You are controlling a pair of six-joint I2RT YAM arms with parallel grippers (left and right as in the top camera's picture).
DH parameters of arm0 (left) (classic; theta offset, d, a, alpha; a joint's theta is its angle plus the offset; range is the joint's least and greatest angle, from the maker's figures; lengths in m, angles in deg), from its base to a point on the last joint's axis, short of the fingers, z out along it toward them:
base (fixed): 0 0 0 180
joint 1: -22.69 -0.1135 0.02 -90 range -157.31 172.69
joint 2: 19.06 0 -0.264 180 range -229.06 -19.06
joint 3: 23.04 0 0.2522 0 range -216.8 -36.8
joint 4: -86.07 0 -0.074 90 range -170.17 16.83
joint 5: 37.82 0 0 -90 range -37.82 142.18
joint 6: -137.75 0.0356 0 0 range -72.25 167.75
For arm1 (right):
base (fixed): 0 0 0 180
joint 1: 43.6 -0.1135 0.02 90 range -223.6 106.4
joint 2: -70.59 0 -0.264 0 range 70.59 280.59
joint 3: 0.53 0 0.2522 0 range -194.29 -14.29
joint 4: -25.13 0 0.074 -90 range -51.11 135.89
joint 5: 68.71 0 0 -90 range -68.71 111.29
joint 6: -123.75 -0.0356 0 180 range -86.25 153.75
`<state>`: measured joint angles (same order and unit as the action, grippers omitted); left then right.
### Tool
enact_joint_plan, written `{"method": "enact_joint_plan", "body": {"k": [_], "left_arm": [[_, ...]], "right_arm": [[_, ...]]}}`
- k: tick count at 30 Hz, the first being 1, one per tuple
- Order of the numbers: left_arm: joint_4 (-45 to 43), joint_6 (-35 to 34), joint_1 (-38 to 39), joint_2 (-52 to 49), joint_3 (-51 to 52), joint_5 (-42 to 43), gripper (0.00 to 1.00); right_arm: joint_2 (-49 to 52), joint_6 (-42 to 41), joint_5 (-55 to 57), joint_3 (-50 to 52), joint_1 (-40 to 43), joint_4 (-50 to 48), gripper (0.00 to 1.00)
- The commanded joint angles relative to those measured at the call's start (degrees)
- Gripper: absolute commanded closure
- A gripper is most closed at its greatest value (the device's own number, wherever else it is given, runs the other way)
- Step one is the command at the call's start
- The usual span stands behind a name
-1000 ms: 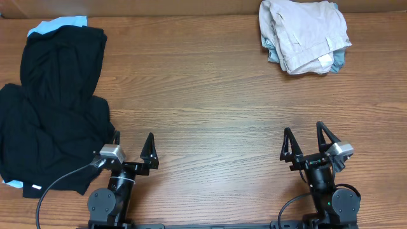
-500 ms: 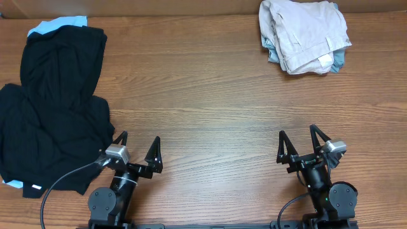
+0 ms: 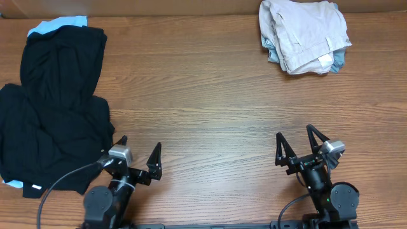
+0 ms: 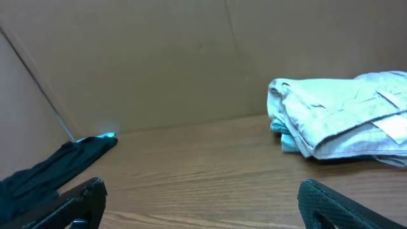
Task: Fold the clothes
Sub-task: 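Reach the left gripper to the black clothing pile and grasp a shirt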
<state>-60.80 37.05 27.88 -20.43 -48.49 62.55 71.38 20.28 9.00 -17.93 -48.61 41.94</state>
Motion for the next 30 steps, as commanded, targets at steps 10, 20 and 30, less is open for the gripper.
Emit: {"method": "enact_joint_plan", "body": {"k": [10, 20, 30], "left_arm": [[13.3, 4.2, -0.4, -22.3, -27.2, -3.3, 0.00], [40.7, 9.2, -0.4, -55.4, -64.9, -3.5, 0.00], [48.2, 15.8, -0.4, -77.4, -78.5, -4.0, 0.00]], "right_arm": [[7.9, 1.7, -0.8, -22.3, -0.2, 14.2, 0.00], [35.3, 2.7, 0.6, -46.2, -0.2, 30.8, 0.00], [63.3, 4.8, -6.1, -62.4, -0.2, 44.9, 0.00]]}}
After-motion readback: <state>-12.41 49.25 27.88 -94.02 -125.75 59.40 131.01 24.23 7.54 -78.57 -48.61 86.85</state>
